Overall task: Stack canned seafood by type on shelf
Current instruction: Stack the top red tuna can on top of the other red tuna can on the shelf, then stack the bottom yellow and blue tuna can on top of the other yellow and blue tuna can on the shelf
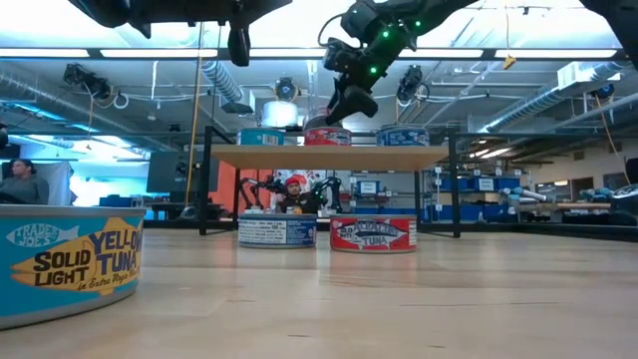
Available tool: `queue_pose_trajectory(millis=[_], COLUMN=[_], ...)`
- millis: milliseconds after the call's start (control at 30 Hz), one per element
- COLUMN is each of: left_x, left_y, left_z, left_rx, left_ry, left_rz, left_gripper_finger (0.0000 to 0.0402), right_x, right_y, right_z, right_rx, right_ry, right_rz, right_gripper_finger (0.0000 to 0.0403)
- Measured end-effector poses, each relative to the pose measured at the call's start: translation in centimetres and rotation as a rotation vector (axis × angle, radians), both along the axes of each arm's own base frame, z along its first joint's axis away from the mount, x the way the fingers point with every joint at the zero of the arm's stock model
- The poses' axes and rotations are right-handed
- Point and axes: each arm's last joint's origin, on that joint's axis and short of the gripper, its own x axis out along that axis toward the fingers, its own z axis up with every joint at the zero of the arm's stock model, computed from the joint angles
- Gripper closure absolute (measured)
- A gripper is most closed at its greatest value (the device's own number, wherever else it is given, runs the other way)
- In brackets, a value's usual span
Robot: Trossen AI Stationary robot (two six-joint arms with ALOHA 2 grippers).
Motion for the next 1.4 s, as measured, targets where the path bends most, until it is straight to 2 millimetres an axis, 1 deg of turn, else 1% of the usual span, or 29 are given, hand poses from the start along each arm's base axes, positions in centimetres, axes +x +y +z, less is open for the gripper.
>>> queue_pose_trajectory(millis=[200,233,267,400,467,533,800,1000,1300,1400], left_x=[0.0,0.0,0.0,0.0,0.0,0.0,0.0,0.0,0.0,0.0], left_y=[0.0,0.0,0.0,0.0,0.0,0.0,0.0,0.0,0.0,0.0], left_z=[0.0,0.0,0.0,0.1,0.1,0.1,0.0,0.0,0.0,0.0], left_rx=[0.000,0.000,0.000,0.000,0.000,0.000,-0.005,-0.021,-0.019,-0.019], left_ry=[-0.001,-0.003,-0.004,-0.006,-0.005,-0.006,-0.005,-0.006,-0.006,-0.005], left_rz=[0.005,0.005,0.005,0.005,0.005,0.005,0.004,0.002,-0.009,-0.015], left_gripper_finger=[0.0400,0.0400,0.0400,0.0400,0.0400,0.0400,0.0400,0.0400,0.0400,0.0400], right_x=[-0.1,-0.2,-0.2,-0.3,-0.3,-0.4,-0.6,-0.8,-1.2,-1.5], right_y=[-0.1,-0.2,-0.2,-0.1,-0.1,-0.1,0.0,0.0,0.2,0.4], right_z=[-0.1,-0.1,-0.1,-0.4,-0.4,-0.4,-0.7,-0.7,0.0,0.7], right_rx=[0.023,0.031,0.039,0.072,0.078,0.080,0.090,0.095,0.102,0.091], right_ry=[-0.007,-0.008,-0.009,0.005,0.002,0.005,0.042,0.053,0.031,0.030], right_rz=[-0.009,-0.015,-0.021,-0.037,-0.042,-0.042,-0.054,-0.085,-0.104,-0.125], right_gripper_finger=[0.0256,0.0251,0.0239,0.0169,0.0149,0.0141,0.0151,0.0150,0.0151,0.0157])
